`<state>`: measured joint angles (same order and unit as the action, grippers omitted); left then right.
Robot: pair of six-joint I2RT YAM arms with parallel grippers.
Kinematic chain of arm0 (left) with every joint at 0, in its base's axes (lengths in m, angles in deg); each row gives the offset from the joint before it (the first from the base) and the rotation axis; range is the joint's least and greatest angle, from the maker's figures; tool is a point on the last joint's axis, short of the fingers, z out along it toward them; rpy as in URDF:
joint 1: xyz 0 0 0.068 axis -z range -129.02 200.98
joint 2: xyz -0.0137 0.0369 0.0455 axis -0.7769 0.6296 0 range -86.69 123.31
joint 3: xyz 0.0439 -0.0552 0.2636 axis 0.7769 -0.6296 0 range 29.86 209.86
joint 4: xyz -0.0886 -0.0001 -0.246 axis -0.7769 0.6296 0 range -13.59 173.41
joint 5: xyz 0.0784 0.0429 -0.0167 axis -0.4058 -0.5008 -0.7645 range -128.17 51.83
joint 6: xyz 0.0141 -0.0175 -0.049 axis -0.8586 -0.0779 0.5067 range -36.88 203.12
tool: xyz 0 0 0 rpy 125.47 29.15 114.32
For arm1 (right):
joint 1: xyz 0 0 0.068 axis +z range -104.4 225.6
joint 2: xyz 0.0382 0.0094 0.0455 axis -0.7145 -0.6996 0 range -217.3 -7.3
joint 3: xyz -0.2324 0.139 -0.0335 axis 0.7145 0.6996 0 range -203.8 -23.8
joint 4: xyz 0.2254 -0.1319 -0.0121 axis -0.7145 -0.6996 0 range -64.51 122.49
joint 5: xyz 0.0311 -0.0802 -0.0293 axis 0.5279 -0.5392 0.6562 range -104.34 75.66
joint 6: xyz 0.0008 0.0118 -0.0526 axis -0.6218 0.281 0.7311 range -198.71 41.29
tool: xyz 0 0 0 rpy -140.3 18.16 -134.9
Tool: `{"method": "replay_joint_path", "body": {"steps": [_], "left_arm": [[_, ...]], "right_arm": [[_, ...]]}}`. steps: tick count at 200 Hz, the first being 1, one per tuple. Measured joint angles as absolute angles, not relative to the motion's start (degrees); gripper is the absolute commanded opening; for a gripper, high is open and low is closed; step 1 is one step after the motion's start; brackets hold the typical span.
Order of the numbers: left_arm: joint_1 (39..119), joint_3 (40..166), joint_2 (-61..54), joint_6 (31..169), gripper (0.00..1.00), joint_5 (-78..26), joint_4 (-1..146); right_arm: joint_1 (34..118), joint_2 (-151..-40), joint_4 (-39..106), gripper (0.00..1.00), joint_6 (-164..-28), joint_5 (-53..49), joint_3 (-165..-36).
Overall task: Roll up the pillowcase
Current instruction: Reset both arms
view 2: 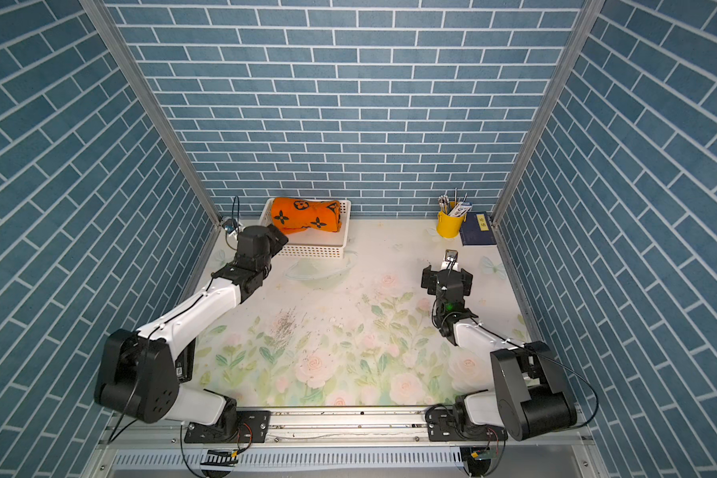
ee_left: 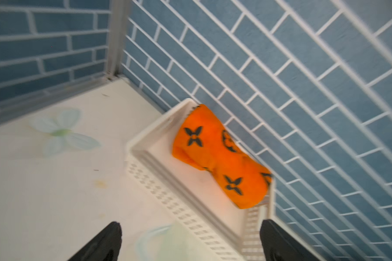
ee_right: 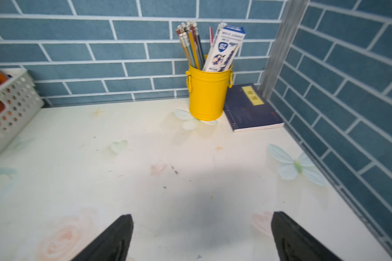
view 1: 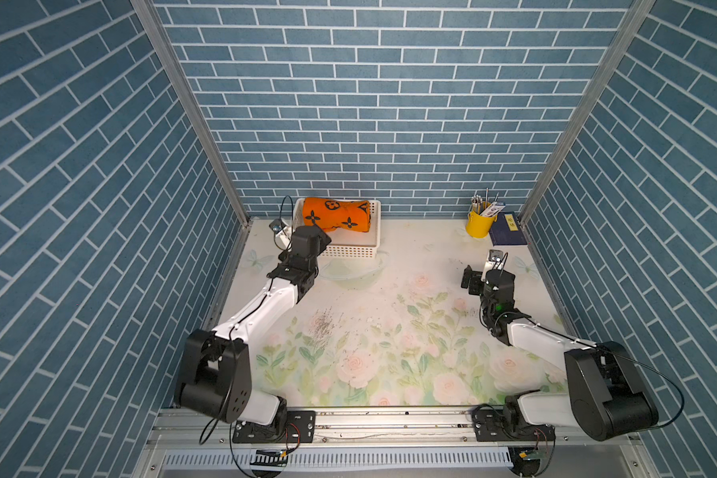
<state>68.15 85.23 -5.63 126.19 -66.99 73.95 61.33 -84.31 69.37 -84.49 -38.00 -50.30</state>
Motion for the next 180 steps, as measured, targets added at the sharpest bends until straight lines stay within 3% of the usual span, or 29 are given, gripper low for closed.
{"method": "replay_joint_path", "body": {"steps": [31, 59, 135, 180], "left_arm": [[67.9, 70.5, -10.6, 112.9, 1.00, -78.1, 68.3], [66.0, 61.2, -10.4, 103.4, 1.00, -80.5, 57.7], [63.6, 44.8, -2.9, 86.0, 1.00, -76.0, 18.4], [58.4, 43.5, -1.8, 84.4, 1.00, -64.7, 10.5]], "right_arm": [[59.7, -86.6, 77.7, 1.00, -78.9, -41.3, -46.9], [58.4, -89.4, 82.7, 1.00, -76.4, -41.7, -46.8], [56.4, -91.8, 105.3, 1.00, -74.2, -35.3, -31.7], [51.6, -94.1, 110.9, 1.00, -74.2, -23.8, -31.6]]}}
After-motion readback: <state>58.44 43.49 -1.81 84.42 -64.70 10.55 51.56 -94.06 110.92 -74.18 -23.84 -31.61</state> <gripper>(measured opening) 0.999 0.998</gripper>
